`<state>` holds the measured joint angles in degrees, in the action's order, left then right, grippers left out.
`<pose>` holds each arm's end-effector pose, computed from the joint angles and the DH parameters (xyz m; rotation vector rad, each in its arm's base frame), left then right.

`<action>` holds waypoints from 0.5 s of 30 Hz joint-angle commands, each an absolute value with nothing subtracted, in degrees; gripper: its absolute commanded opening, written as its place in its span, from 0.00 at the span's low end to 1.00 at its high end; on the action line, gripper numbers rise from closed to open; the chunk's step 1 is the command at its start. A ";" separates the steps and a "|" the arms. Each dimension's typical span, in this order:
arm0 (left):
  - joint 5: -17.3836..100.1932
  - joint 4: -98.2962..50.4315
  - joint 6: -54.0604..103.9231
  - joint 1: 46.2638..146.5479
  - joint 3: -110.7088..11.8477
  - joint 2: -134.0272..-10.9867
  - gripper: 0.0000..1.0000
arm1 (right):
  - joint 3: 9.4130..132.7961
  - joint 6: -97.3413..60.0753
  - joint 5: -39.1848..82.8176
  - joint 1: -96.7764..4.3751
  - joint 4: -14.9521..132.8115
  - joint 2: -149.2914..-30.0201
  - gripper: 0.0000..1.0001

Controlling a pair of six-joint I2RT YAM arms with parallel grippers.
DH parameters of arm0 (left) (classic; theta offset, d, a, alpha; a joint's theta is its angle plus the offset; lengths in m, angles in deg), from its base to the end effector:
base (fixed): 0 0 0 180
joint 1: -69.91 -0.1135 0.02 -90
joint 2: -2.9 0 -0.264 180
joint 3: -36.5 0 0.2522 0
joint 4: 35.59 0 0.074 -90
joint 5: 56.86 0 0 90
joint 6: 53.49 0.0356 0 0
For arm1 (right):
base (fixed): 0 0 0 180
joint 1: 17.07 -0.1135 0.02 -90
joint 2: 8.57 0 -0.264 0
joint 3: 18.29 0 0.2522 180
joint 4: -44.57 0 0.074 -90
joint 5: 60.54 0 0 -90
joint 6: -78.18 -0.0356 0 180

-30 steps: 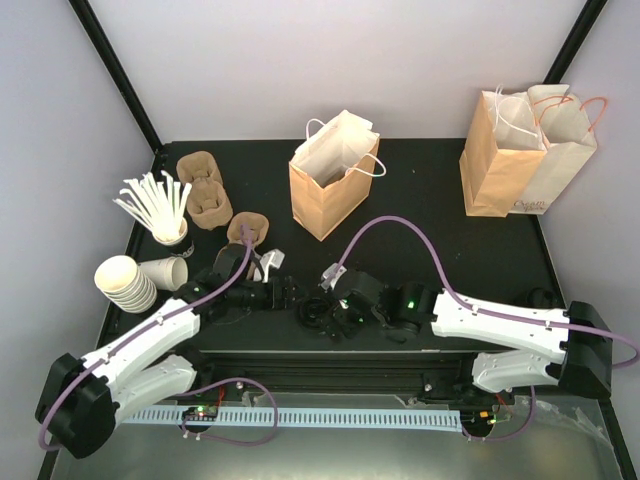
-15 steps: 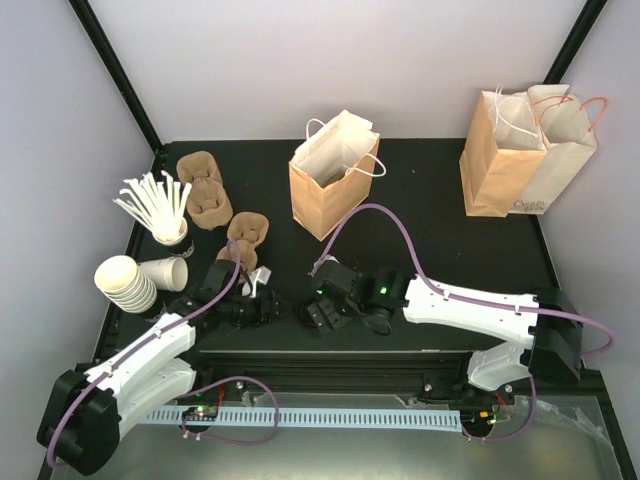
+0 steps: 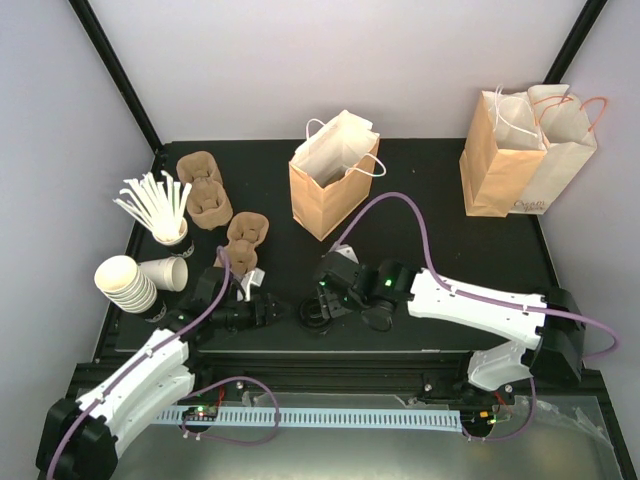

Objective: Pack the takeout coffee

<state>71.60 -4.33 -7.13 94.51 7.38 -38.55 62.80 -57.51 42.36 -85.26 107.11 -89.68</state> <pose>0.1202 -0.0794 0.1642 -0.0449 2.5373 -1.3283 0.1120 0.2584 0.2778 -0.4486 2.6328 0.3816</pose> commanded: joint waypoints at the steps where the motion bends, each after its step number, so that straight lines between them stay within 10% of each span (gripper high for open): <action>1: 69.63 -5.88 -9.61 93.24 10.04 -34.08 0.87 | 61.83 -61.03 41.73 -83.18 105.47 -86.97 0.70; 7: 68.76 -8.41 -13.45 92.75 14.20 -29.00 0.99 | 61.40 -62.79 41.01 -82.43 106.82 -87.22 0.56; 15: 76.84 -14.45 -12.45 92.85 15.51 -31.48 0.67 | 61.52 -63.47 38.36 -82.38 107.13 -89.77 0.46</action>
<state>71.95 -9.38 -12.20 93.11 14.95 -29.55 61.86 -62.17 39.68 -82.61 107.24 -89.06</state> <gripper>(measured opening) 0.711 0.488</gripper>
